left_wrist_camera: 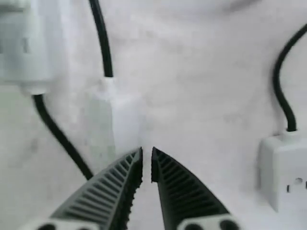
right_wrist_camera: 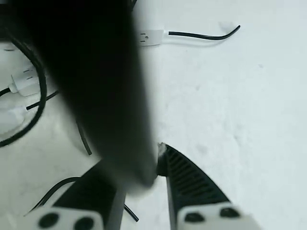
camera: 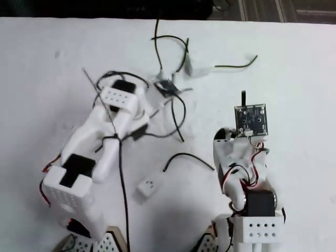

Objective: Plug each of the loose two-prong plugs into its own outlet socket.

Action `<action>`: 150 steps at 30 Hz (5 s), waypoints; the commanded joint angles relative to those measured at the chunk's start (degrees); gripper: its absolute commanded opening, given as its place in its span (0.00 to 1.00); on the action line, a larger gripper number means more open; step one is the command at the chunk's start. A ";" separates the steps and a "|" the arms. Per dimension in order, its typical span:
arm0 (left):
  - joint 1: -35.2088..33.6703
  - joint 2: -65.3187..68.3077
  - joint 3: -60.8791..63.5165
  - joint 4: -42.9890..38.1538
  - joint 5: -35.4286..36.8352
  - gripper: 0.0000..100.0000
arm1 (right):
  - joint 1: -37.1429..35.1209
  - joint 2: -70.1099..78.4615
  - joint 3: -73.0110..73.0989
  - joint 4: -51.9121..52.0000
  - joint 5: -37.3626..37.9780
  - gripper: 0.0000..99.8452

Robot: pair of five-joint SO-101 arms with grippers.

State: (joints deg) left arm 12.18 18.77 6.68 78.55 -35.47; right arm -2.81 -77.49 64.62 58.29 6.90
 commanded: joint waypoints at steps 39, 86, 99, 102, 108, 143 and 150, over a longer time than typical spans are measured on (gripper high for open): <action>-12.18 11.91 -18.99 -7.12 -5.54 0.28 | 0.04 0.22 -0.44 -1.27 0.53 0.02; -3.03 9.98 -31.21 10.90 5.27 0.27 | 0.04 0.22 -0.18 -1.19 2.29 0.02; -10.33 10.33 -32.09 0.79 4.92 0.27 | 0.04 0.22 -0.18 -1.19 2.37 0.02; -10.59 11.47 -32.18 -1.58 5.27 0.27 | 0.04 0.22 -0.18 -1.19 2.37 0.02; -11.12 12.97 -32.62 -1.67 5.36 0.27 | 0.04 0.22 -0.18 -1.19 2.37 0.02; -9.89 19.56 -43.69 -1.49 5.10 0.27 | -2.07 0.22 -0.18 -0.92 2.46 0.02; -7.43 19.82 -43.16 0.18 1.05 0.27 | -2.07 0.22 -0.09 -0.92 2.46 0.02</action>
State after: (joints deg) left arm 3.38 39.52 -35.34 78.11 -30.81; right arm -4.57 -77.49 64.97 58.29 8.84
